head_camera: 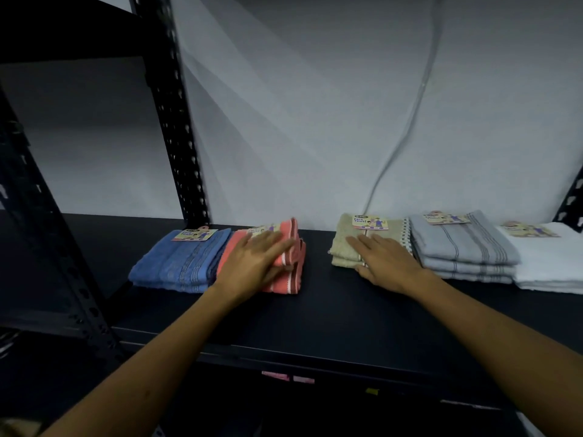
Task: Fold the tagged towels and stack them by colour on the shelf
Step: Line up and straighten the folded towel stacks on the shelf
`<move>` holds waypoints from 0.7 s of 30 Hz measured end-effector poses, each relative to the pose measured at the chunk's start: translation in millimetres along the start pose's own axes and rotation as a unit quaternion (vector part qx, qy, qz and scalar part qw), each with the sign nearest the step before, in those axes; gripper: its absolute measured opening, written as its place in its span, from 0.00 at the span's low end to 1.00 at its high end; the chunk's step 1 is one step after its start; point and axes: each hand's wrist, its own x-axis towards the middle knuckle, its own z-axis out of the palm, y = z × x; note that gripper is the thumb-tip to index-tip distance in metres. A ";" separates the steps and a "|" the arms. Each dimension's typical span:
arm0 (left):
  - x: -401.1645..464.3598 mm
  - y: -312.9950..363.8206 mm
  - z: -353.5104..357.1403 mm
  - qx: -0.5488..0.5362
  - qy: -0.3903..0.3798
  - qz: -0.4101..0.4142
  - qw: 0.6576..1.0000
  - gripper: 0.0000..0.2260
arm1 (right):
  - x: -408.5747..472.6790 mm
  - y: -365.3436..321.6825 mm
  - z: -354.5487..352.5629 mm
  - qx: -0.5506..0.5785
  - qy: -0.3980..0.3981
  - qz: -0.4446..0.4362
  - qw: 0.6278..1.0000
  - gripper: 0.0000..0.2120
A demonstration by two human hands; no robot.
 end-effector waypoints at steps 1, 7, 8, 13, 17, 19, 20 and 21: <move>-2.4 2.5 0.8 0.016 -0.061 0.019 0.998 0.26 | -0.1 0.3 -0.2 -0.004 0.000 -0.005 1.000 0.30; 2.2 8.9 -13.8 -0.035 -0.240 -0.038 0.969 0.37 | -3.4 -3.0 -0.8 -0.045 0.014 -0.018 0.999 0.27; 6.1 8.5 -16.9 -0.084 -0.240 -0.063 0.965 0.37 | -4.3 -4.6 -1.0 -0.054 0.019 -0.017 0.998 0.26; 33.7 6.8 -20.8 -0.159 -0.181 -0.201 0.949 0.33 | -9.2 -8.8 -3.4 -0.055 0.041 -0.035 0.997 0.26; 37.6 3.0 -6.4 -0.070 -0.312 -0.220 0.922 0.30 | -20.0 -16.8 -6.2 -0.047 0.066 -0.085 0.993 0.25; 35.5 -0.8 -3.1 -0.073 -0.307 -0.215 0.924 0.28 | -26.2 -24.6 -8.2 -0.039 0.088 -0.110 0.989 0.24; 34.8 -1.8 -3.9 -0.078 -0.304 -0.214 0.925 0.28 | -28.5 -28.7 -8.9 -0.036 0.102 -0.123 0.987 0.24; 34.1 -2.0 -5.3 -0.081 -0.304 -0.213 0.925 0.27 | -30.2 -33.3 -9.9 -0.033 0.113 -0.134 0.984 0.24</move>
